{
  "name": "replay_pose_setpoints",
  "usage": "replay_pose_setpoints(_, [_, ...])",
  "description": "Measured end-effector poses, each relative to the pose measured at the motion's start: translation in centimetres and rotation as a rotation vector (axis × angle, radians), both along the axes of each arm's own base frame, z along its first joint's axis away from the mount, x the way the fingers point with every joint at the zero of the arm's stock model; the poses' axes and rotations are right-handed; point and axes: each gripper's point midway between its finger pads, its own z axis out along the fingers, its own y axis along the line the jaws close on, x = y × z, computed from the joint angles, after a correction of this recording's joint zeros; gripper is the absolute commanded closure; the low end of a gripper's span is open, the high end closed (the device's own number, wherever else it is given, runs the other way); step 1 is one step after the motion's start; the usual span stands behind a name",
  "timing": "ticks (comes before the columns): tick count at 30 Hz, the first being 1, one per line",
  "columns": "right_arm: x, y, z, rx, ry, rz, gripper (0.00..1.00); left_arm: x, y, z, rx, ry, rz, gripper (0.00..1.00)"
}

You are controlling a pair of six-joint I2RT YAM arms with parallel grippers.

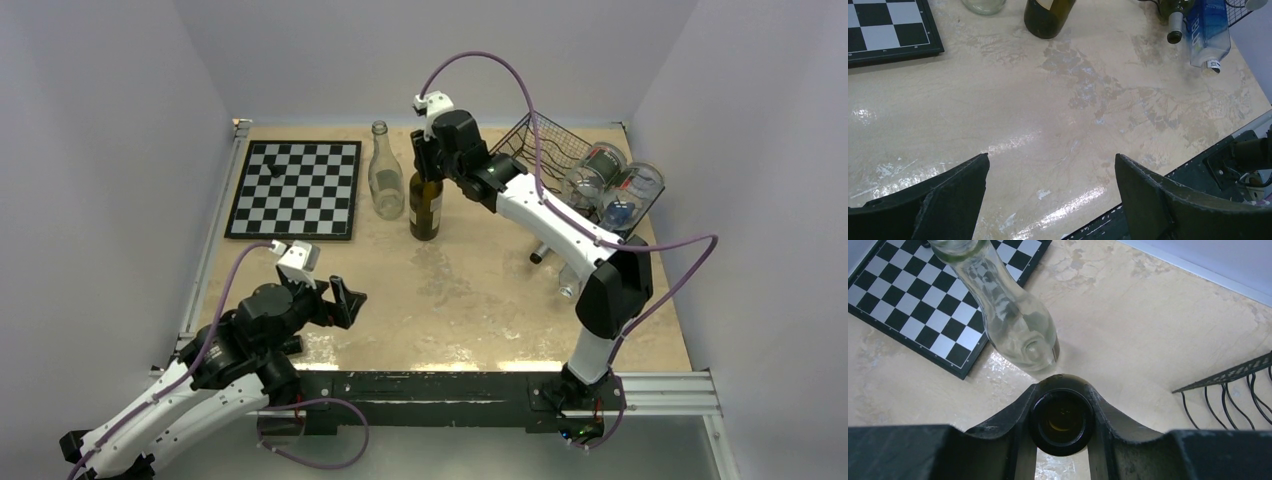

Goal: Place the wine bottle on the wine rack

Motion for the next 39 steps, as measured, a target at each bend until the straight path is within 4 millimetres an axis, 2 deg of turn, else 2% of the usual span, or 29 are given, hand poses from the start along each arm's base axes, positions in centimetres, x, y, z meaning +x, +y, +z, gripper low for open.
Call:
replay_pose_setpoints(4, [-1.2,-0.8,0.2,0.006,0.042,-0.031,1.0,-0.2,-0.3,0.1,-0.01,0.002,-0.017,0.01])
replay_pose_setpoints(11, [-6.2,-3.6,1.1,0.063,0.194,-0.088,1.0,-0.8,-1.9,0.2,-0.059,0.001,-0.096,0.01])
replay_pose_setpoints(15, [-8.7,-3.9,2.4,0.183,0.255,-0.105,1.0,-1.1,-3.5,0.0,-0.083,0.015,-0.162,0.01])
replay_pose_setpoints(18, [-10.3,-3.8,2.5,0.263,0.306,-0.113,1.0,-1.0,-4.7,-1.3,-0.087,0.032,-0.198,0.02])
replay_pose_setpoints(21, [-11.6,-3.6,1.5,0.323,0.369,-0.115,1.0,-0.7,-5.7,-3.9,-0.067,0.071,-0.215,0.03])
replay_pose_setpoints(24, [-12.6,-3.1,-0.6,0.366,0.44,-0.115,1.0,-0.5,-6.3,-6.5,-0.033,0.117,-0.218,0.05])
replay_pose_setpoints(28, [-13.7,-2.7,-4.0,0.394,0.526,-0.124,1.0,0.1,-6.7,-8.6,-0.022,0.152,-0.192,0.08])
replay_pose_setpoints(30, [-14.4,-2.5,-4.9,0.436,0.554,-0.127,1.0,0.4,-6.7,-9.5,-0.022,0.165,-0.169,0.1])
replay_pose_setpoints(33, [-15.1,-2.9,-5.1,0.49,0.542,-0.128,1.0,0.4,-6.6,-10.8,-0.023,0.195,-0.144,0.12])
replay_pose_setpoints(39, [-16.0,-4.2,-5.3,0.573,0.479,-0.133,1.0,0.2,-6.6,-11.7,-0.05,0.209,-0.134,0.11])
